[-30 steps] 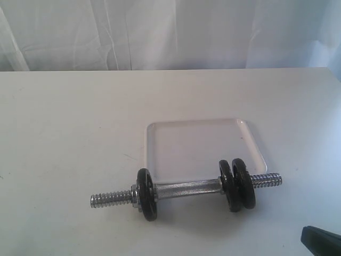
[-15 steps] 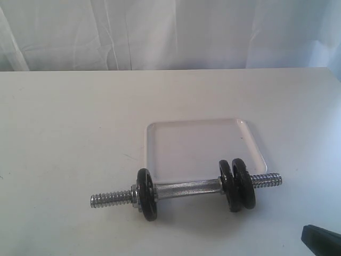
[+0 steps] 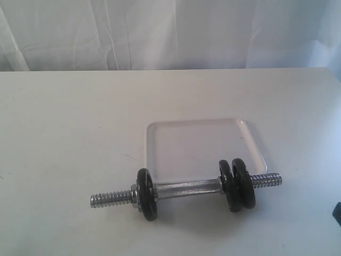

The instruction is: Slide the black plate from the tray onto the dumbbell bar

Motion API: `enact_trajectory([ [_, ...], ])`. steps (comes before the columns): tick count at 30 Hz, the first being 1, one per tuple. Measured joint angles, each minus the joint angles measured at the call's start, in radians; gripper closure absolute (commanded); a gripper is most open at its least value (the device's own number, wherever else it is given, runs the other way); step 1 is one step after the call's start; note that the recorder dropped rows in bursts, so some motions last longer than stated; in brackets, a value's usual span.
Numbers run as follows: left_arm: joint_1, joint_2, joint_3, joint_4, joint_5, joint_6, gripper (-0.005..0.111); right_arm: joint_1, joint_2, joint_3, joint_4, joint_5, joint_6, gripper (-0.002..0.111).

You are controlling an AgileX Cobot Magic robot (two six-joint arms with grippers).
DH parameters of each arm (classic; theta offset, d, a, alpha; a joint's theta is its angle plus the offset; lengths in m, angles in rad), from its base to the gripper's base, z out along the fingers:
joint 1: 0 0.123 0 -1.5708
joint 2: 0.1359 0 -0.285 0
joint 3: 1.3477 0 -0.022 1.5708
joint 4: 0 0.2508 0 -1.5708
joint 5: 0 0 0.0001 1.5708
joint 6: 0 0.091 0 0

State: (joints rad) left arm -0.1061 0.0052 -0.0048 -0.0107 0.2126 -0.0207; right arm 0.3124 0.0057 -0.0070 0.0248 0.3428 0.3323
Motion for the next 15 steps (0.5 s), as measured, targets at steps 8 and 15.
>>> enact_trajectory([
  [8,0.0,0.0,0.0,0.0,0.0,0.0,0.107,-0.173,0.0,0.0,0.0,0.0,0.0,0.108],
  [15,0.0,0.0,0.0,0.0,0.0,0.0,0.107,-0.191,0.0,0.0,0.0,0.0,0.0,0.108],
])
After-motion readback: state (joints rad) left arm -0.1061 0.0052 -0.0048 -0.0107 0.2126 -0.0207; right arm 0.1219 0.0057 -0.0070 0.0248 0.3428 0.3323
